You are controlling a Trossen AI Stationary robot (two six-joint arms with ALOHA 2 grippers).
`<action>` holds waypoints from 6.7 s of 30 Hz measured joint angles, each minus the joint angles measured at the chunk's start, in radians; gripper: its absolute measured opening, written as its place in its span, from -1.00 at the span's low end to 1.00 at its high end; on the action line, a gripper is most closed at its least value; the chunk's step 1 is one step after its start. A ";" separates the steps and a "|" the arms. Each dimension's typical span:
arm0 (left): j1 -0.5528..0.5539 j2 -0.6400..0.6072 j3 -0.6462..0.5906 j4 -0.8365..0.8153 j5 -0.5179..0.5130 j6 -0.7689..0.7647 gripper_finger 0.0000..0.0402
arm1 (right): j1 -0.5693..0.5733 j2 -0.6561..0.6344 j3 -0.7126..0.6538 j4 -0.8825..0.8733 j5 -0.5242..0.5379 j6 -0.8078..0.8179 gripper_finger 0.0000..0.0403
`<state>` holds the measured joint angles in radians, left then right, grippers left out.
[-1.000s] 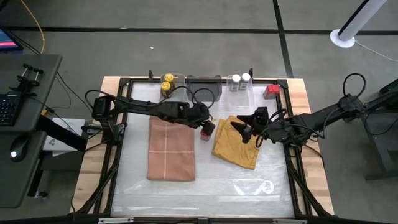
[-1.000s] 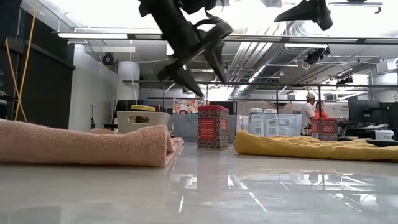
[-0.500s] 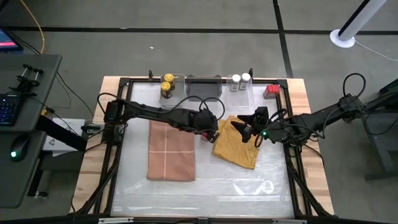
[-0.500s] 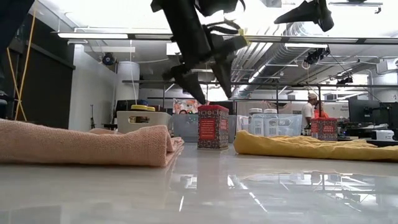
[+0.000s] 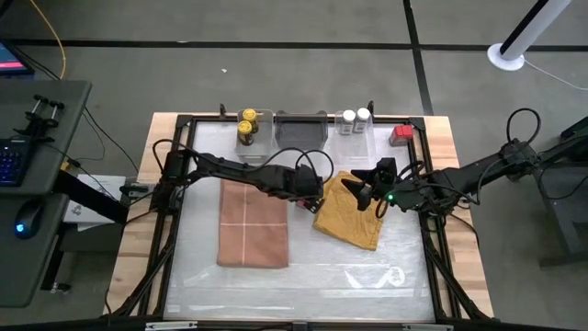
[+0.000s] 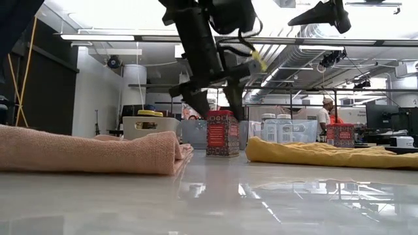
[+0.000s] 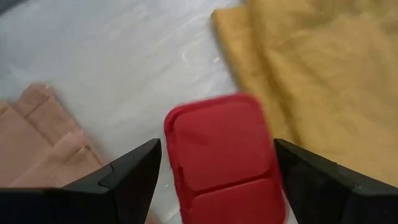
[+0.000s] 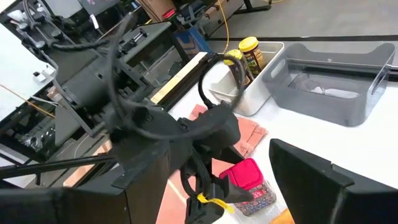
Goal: Sort spices by type
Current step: Put the bottom red seasoning can into the black bin, then put the red seasoning can into the black transparent bin
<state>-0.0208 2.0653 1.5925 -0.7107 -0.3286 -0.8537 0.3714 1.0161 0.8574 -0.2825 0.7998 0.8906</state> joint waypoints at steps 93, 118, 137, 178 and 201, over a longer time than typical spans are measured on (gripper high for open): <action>0.576 -0.030 -0.009 0.165 0.020 0.141 0.22 | -0.322 -0.002 0.000 -0.028 -0.139 -0.062 0.34; 0.547 -0.210 0.146 0.036 0.170 0.644 0.22 | -0.694 -0.016 0.000 -0.286 -0.138 0.078 -0.28; 0.521 -0.842 -0.607 0.750 0.502 0.439 0.22 | -1.124 0.157 -0.084 -0.438 -0.100 0.148 -1.00; 0.517 -0.875 -0.606 0.708 0.526 0.517 0.22 | -0.799 0.169 -0.128 -0.718 -0.264 0.118 -1.00; 0.517 -0.875 -0.606 0.708 0.525 0.392 0.22 | -0.469 0.362 -0.039 -0.002 -0.275 0.058 -1.00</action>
<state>0.4957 1.1900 0.9867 -0.0024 0.1959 -0.4617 -0.0973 1.3784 0.8185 -0.2846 0.5245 0.9485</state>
